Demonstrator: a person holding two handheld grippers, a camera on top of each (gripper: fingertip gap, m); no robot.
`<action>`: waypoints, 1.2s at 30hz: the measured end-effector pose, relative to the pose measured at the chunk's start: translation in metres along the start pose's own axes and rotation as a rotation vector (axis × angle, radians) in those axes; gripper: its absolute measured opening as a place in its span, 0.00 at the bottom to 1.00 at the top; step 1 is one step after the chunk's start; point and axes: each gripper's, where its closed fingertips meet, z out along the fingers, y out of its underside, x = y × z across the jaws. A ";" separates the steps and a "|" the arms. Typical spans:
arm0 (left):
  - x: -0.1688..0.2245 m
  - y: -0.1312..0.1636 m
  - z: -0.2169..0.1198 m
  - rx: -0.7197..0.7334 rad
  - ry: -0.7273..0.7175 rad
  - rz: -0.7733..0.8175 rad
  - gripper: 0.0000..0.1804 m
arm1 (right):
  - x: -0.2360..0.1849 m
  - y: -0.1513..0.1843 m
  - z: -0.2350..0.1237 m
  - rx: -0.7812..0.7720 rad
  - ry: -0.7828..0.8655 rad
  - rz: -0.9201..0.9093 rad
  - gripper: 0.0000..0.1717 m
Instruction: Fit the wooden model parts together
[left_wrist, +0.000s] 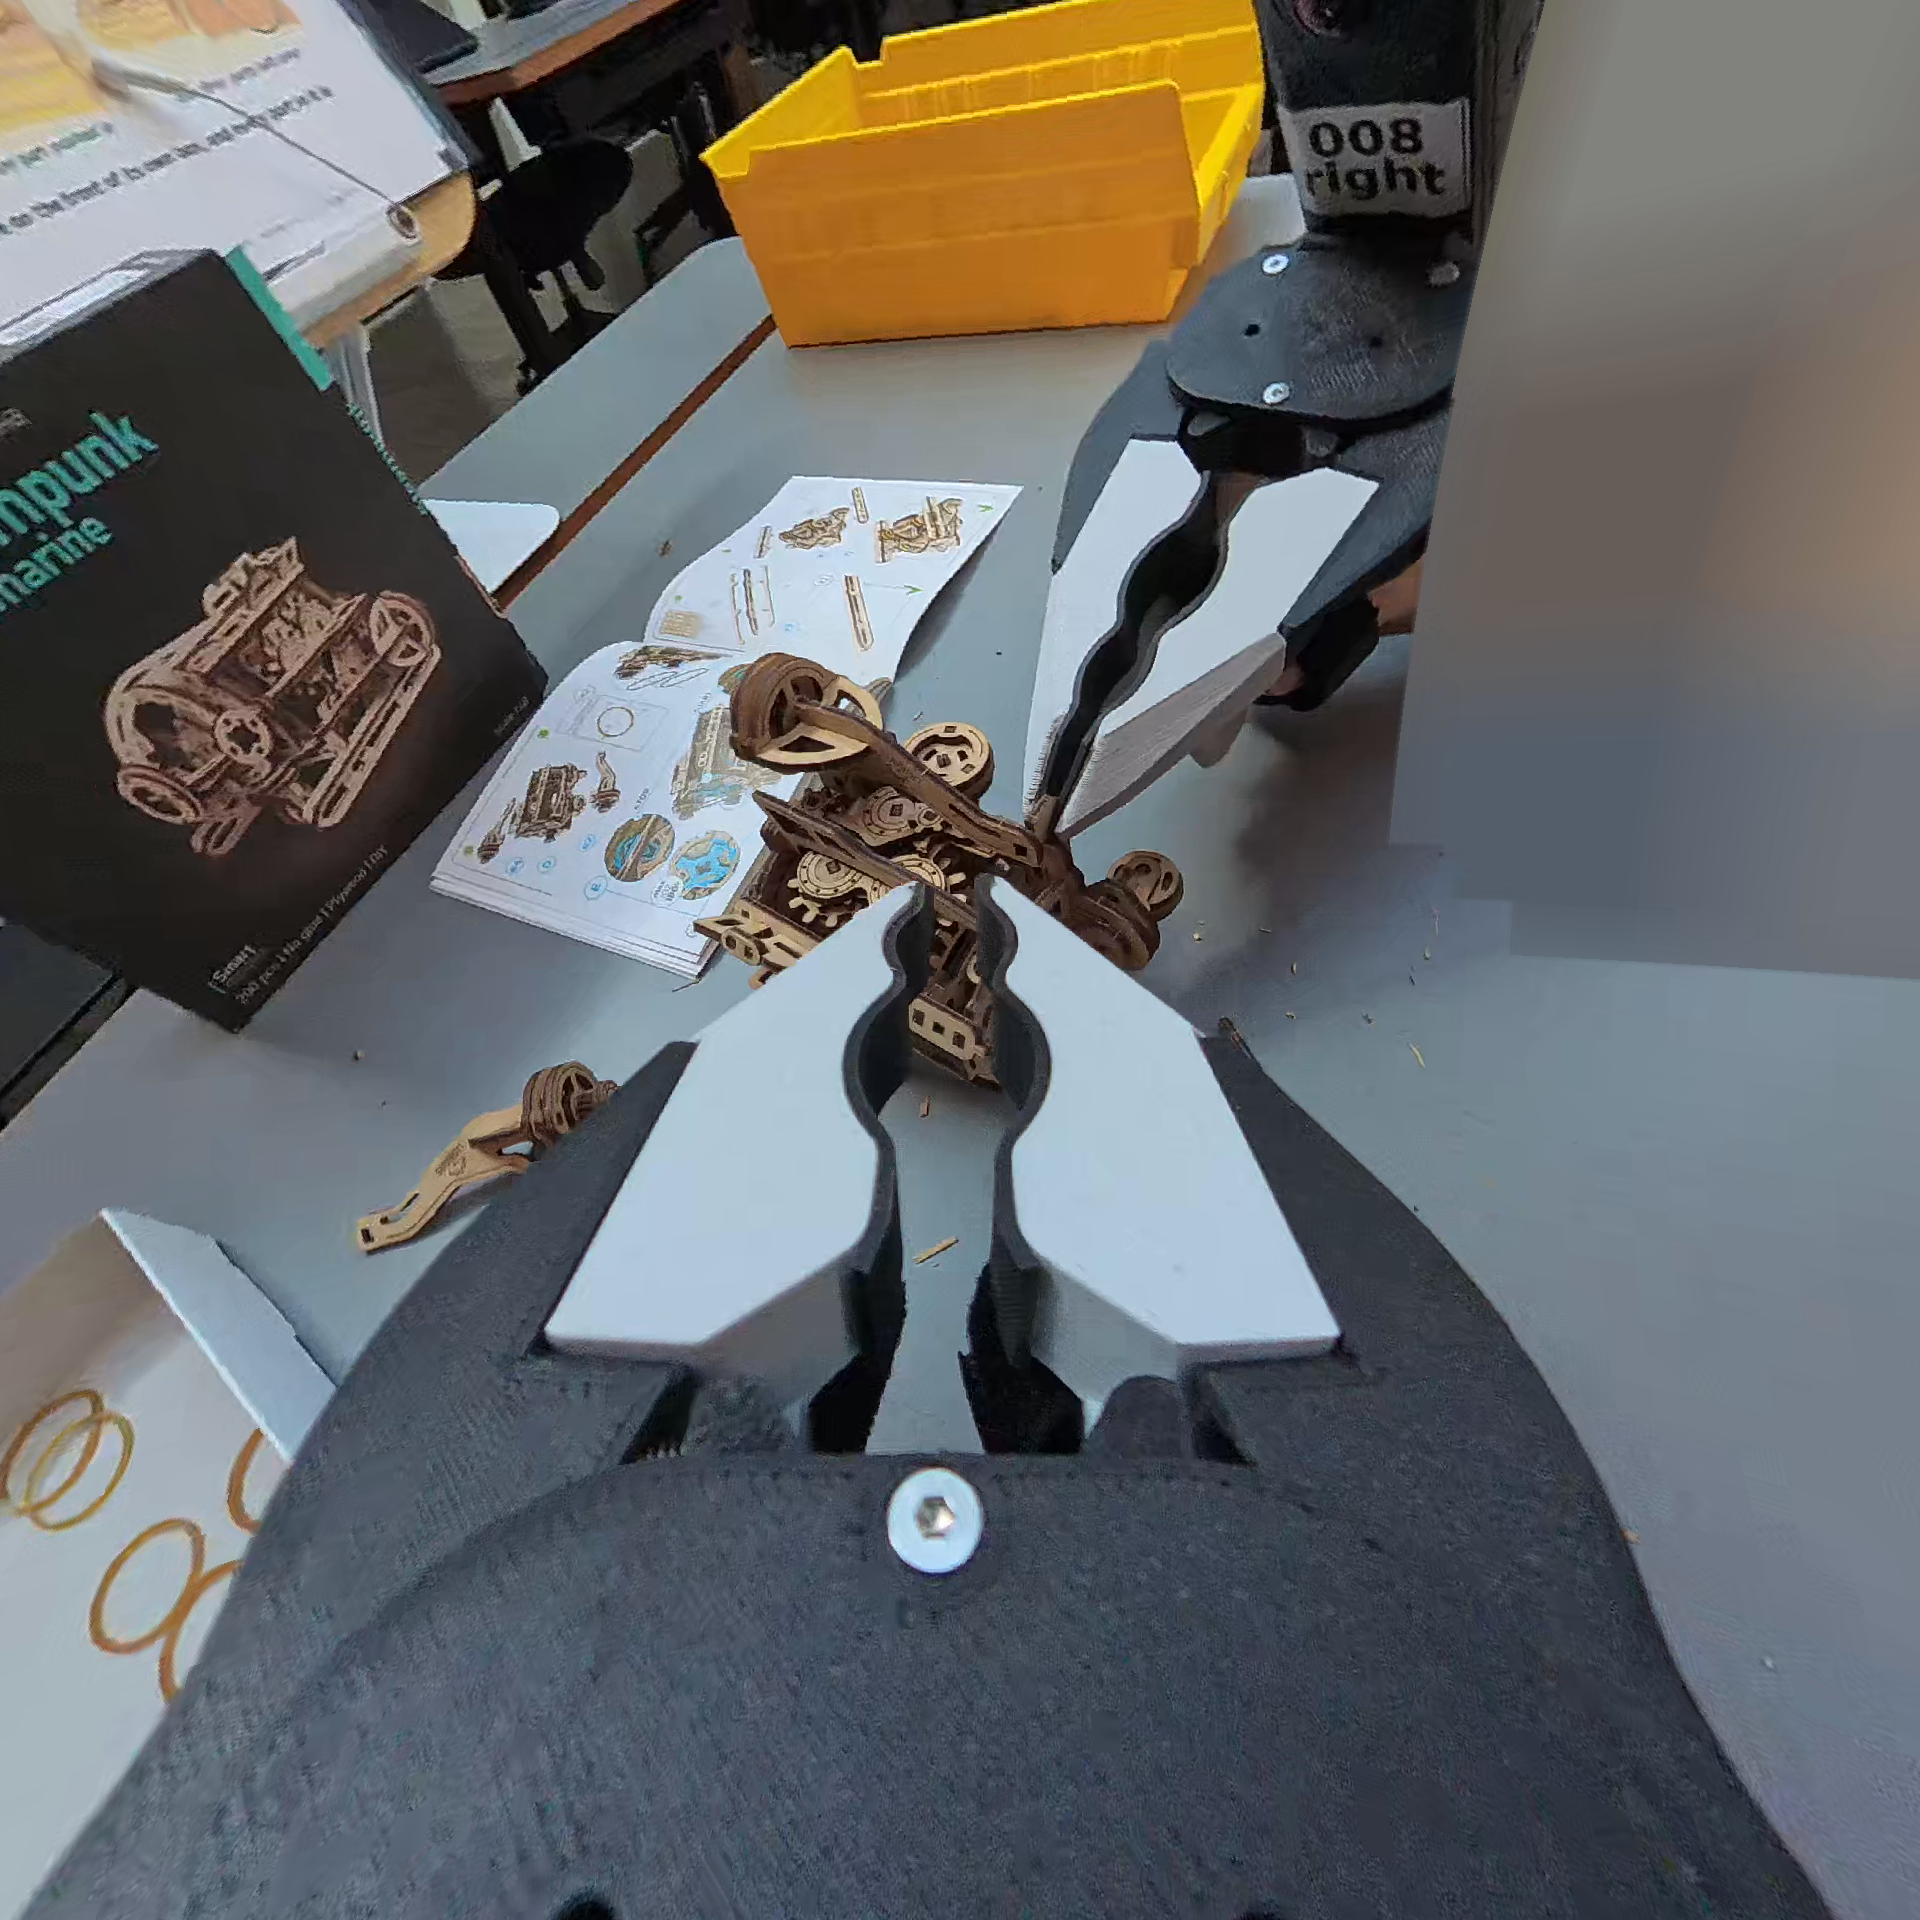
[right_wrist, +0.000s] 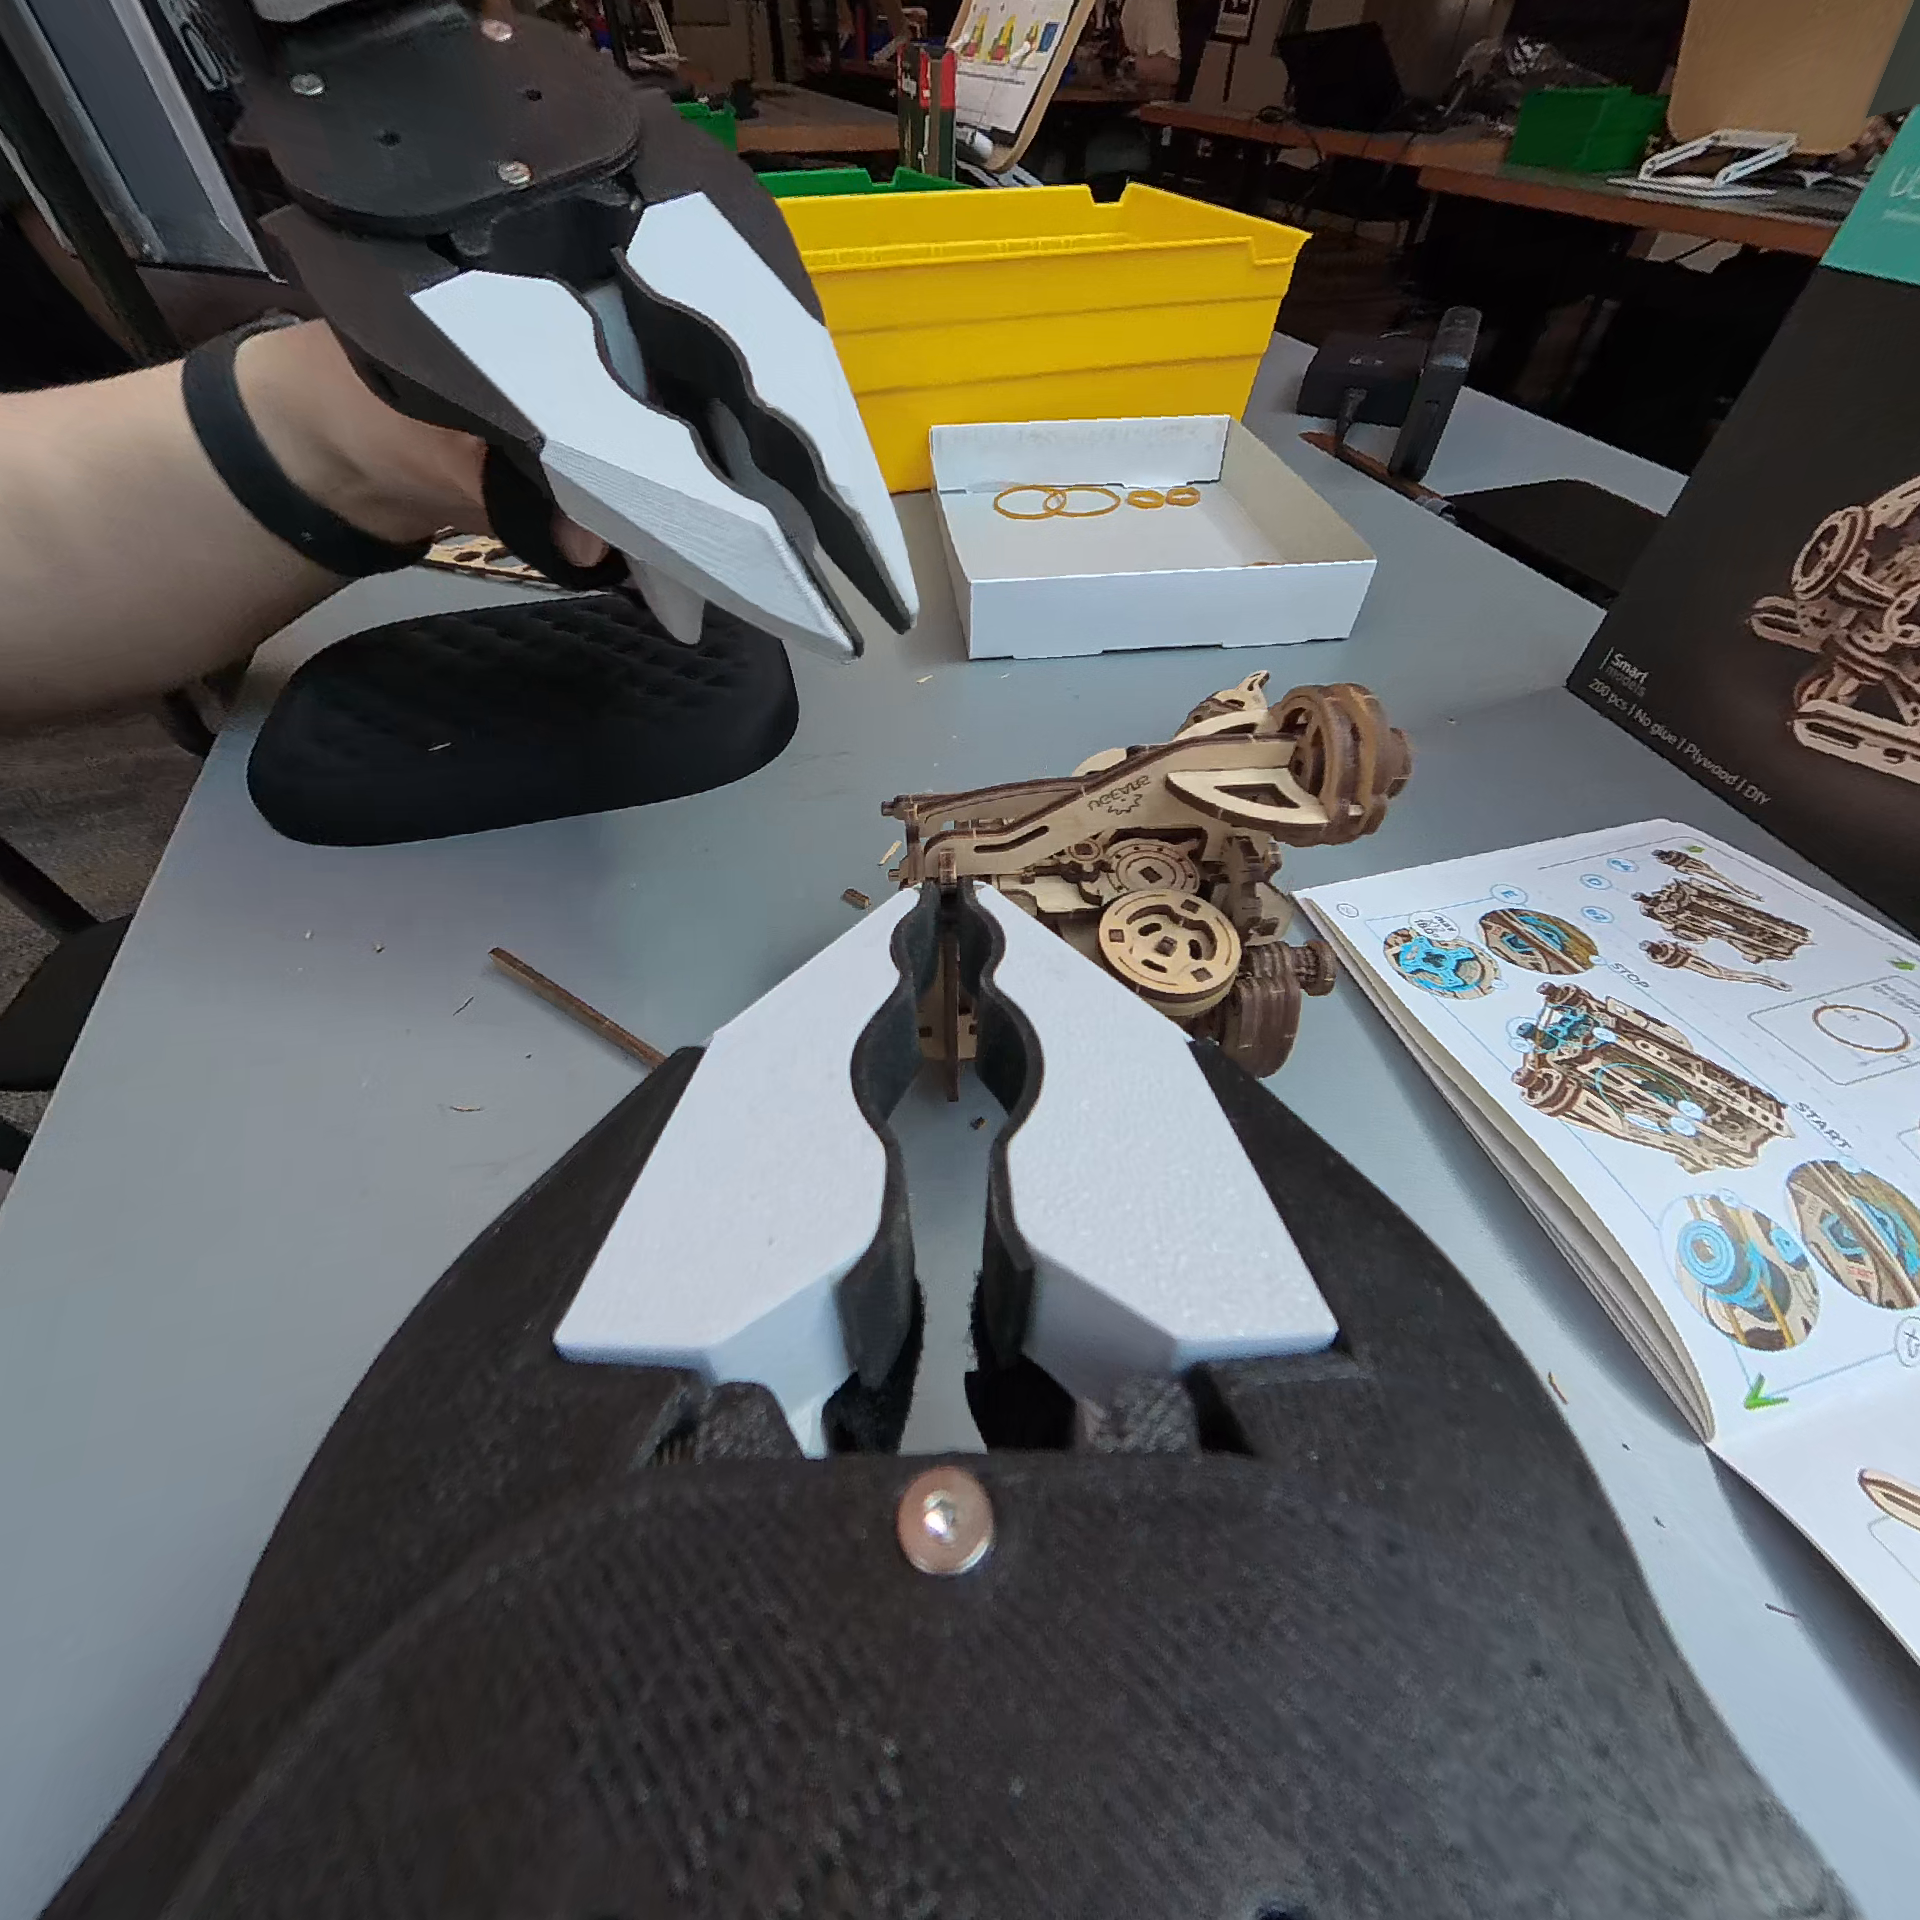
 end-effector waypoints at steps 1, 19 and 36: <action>0.003 0.001 0.005 -0.016 0.036 0.040 0.03 | -0.001 0.000 -0.001 -0.002 -0.017 -0.005 0.01; 0.022 0.009 0.039 -0.080 0.309 0.239 0.05 | -0.003 -0.002 -0.008 0.018 -0.098 0.004 0.02; 0.022 0.014 0.044 -0.051 0.372 0.245 0.02 | -0.003 -0.001 -0.006 0.012 -0.131 0.014 0.01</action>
